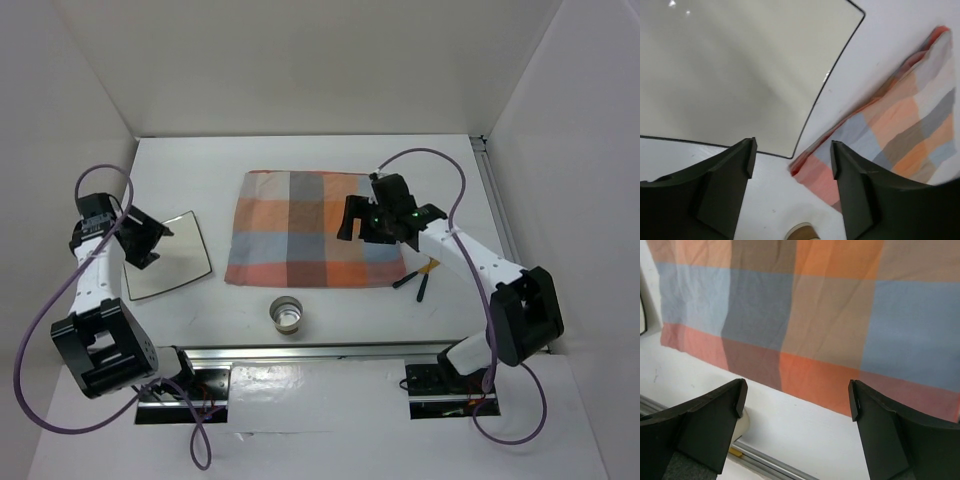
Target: Set the dinner table for one person
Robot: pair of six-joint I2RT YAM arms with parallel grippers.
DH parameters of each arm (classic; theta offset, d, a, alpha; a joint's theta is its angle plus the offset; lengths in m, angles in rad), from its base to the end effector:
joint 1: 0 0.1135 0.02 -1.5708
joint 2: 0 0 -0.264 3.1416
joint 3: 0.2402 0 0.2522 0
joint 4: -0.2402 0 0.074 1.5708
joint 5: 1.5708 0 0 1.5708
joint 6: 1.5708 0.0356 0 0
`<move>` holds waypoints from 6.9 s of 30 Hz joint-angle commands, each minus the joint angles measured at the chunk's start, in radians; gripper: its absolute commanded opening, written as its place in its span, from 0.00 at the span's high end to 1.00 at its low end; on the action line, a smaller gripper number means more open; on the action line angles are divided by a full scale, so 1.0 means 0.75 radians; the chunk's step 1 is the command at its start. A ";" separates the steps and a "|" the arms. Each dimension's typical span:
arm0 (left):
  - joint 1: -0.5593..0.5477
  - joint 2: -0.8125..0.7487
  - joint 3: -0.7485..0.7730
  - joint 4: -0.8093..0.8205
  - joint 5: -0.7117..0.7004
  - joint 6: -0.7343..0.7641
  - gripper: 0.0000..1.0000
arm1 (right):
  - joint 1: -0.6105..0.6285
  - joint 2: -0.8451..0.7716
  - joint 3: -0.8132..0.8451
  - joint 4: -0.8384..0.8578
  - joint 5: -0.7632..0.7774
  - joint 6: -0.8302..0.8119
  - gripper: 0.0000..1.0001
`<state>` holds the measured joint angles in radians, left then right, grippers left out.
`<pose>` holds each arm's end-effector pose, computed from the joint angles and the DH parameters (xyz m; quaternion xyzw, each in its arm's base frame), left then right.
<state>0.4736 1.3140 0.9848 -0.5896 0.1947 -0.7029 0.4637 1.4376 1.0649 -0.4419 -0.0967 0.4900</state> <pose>0.2436 0.1171 0.2598 -0.4973 0.8016 -0.1279 0.3061 0.2757 0.1417 0.2622 -0.0056 0.9284 0.2091 0.3070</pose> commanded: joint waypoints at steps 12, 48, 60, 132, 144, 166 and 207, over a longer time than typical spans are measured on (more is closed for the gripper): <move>0.013 -0.040 -0.137 0.148 0.266 -0.047 0.13 | 0.471 0.202 0.284 -0.049 0.031 -0.258 0.06; 0.013 -0.120 -0.002 0.085 0.223 0.019 0.14 | 0.542 0.278 0.578 -0.319 0.272 -0.220 1.00; 0.001 -0.171 -0.043 0.111 0.262 0.082 0.15 | -0.149 0.725 1.057 -0.370 0.422 -0.213 1.00; 0.659 -0.263 -0.442 0.226 0.098 0.049 0.07 | -0.293 0.437 0.928 -0.233 -0.219 -0.250 0.00; 0.659 -0.177 -0.530 0.383 0.082 0.011 0.06 | -0.254 0.437 0.916 -0.245 -0.194 -0.250 0.00; 0.659 -0.079 -0.802 0.954 0.458 -0.032 0.13 | -0.228 0.474 0.904 -0.245 -0.206 -0.250 0.00; 0.583 0.193 -0.767 1.191 0.364 -0.098 0.53 | -0.189 0.605 0.928 -0.206 -0.260 -0.250 0.00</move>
<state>0.9119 1.4395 0.4198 0.3187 0.5034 -0.7876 0.3115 1.8797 1.7424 -0.6323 -0.2775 0.3050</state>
